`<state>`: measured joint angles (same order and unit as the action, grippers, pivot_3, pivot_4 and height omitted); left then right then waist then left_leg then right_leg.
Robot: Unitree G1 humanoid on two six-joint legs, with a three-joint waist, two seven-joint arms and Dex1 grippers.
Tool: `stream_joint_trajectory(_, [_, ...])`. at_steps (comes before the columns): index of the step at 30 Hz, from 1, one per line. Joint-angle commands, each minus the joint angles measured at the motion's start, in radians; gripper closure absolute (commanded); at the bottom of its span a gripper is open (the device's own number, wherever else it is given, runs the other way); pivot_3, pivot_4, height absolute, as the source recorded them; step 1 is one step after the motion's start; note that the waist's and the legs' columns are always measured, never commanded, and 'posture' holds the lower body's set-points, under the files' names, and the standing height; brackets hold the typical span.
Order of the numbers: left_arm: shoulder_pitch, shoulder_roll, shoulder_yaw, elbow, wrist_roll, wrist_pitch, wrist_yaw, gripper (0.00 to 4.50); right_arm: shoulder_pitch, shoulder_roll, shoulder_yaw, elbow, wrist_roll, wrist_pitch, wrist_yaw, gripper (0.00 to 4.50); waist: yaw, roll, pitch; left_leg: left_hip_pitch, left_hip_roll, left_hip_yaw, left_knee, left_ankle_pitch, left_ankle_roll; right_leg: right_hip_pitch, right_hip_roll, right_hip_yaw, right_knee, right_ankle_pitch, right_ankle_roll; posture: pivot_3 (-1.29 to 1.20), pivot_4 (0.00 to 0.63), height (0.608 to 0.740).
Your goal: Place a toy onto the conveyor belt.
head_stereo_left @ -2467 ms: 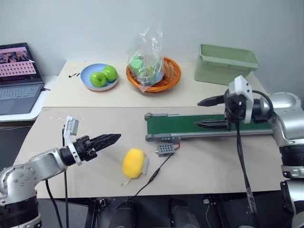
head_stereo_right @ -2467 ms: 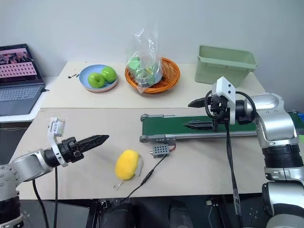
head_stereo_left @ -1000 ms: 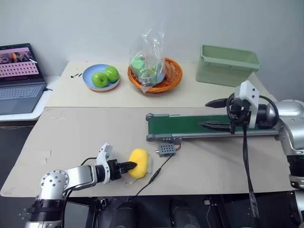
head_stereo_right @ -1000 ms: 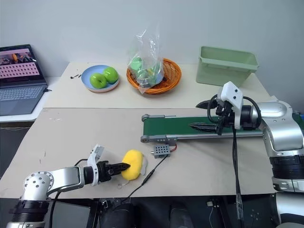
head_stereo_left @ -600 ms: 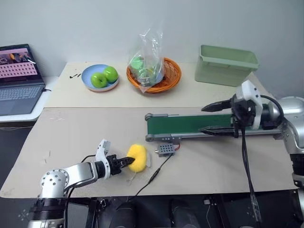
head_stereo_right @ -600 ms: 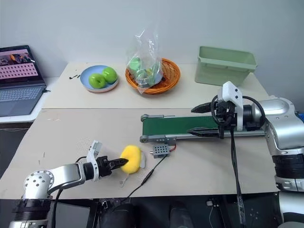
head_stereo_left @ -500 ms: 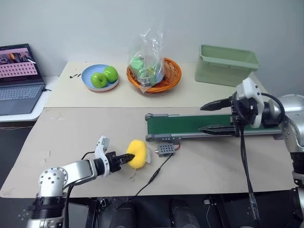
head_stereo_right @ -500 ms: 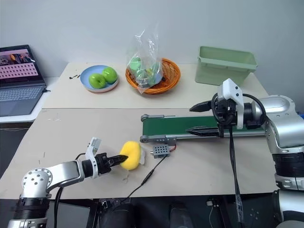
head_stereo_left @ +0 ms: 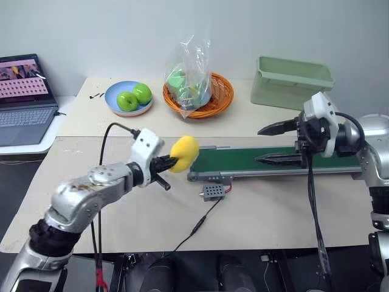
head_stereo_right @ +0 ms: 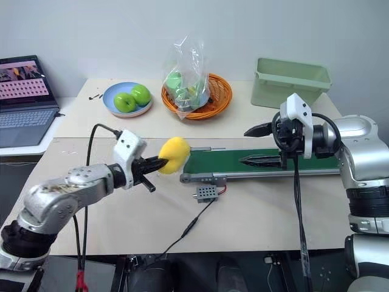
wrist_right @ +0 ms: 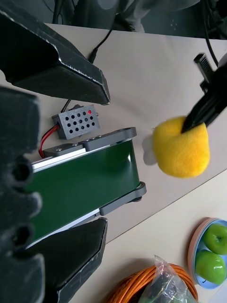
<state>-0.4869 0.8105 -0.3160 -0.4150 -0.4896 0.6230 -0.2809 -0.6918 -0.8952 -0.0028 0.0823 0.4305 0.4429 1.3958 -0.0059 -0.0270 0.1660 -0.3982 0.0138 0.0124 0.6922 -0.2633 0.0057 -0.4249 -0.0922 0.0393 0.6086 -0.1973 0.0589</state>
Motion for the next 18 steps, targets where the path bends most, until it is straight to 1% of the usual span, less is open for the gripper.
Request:
stream_joint_trajectory(1, [-0.067, 0.055, -0.110, 0.056, 0.417, -0.356, -0.045, 4.49, -0.016, -0.004, -0.018, -0.012, 0.000, -0.025, -0.002, 0.00, 0.001, 0.000, 0.000, 0.000, 0.000, 0.000, 0.000, 0.000, 0.000, 0.000, 0.000, 0.000, 0.000, 0.000, 0.000, 0.00, 0.150, 0.740])
stream_joint_trajectory(2, [-0.089, 0.078, -0.151, 0.088, 0.547, -0.470, -0.048, 4.49, -0.016, -0.003, -0.020, -0.013, -0.002, -0.025, -0.007, 0.00, 0.001, 0.000, 0.000, 0.000, 0.000, 0.000, 0.000, 0.000, 0.000, 0.000, 0.000, 0.000, 0.000, 0.000, 0.000, 0.00, 0.150, 0.740])
stream_joint_trajectory(4, [-0.159, 0.088, -0.186, 0.145, 0.788, -0.657, 0.016, 4.49, -0.011, -0.002, -0.025, -0.019, -0.004, -0.025, -0.018, 0.00, 0.002, 0.000, 0.000, 0.000, 0.000, 0.001, 0.000, 0.000, 0.000, 0.000, 0.000, 0.000, -0.001, 0.000, 0.000, 0.00, 0.150, 0.740])
stream_joint_trajectory(5, [-0.186, 0.089, -0.196, 0.171, 0.877, -0.727, 0.042, 4.49, -0.009, -0.002, -0.028, -0.022, -0.005, -0.025, -0.023, 0.00, 0.005, 0.000, 0.000, 0.000, 0.000, 0.001, 0.000, 0.000, 0.000, 0.000, 0.000, 0.000, -0.001, 0.000, 0.000, 0.00, 0.150, 0.740])
stream_joint_trajectory(8, [-0.213, 0.072, -0.209, 0.246, 1.054, -0.858, 0.092, 4.49, -0.005, -0.003, -0.035, -0.030, -0.005, -0.022, -0.036, 0.00, 0.012, 0.000, 0.000, -0.001, 0.000, 0.001, 0.000, 0.000, 0.001, 0.000, -0.001, 0.000, -0.001, 0.000, 0.000, 0.00, 0.150, 0.740])
stream_joint_trajectory(11, [-0.212, 0.021, -0.200, 0.326, 1.146, -0.929, 0.137, 4.49, 0.004, -0.005, -0.042, -0.044, 0.000, -0.016, -0.046, 0.00, 0.013, 0.000, 0.000, -0.001, 0.001, 0.001, 0.001, -0.001, 0.001, 0.000, -0.001, 0.000, 0.001, 0.000, 0.001, 0.00, 0.150, 0.740])
stream_joint_trajectory(14, [-0.219, -0.043, -0.229, 0.433, 1.235, -1.000, 0.169, 4.49, 0.016, -0.006, -0.052, -0.063, 0.007, -0.007, -0.064, 0.00, 0.016, 0.000, 0.000, -0.001, 0.001, 0.001, 0.001, -0.001, 0.002, 0.000, -0.001, 0.000, 0.001, 0.000, 0.001, 0.00, 0.150, 0.740])
stream_joint_trajectory(18, [-0.230, -0.107, -0.237, 0.552, 1.288, -1.079, 0.207, 4.49, 0.037, -0.012, -0.064, -0.093, 0.011, -0.004, -0.080, 0.00, 0.017, 0.000, 0.000, -0.001, 0.000, 0.001, 0.001, -0.001, 0.002, 0.000, -0.001, 0.000, 0.002, 0.000, 0.001, 0.00, 0.150, 0.740])
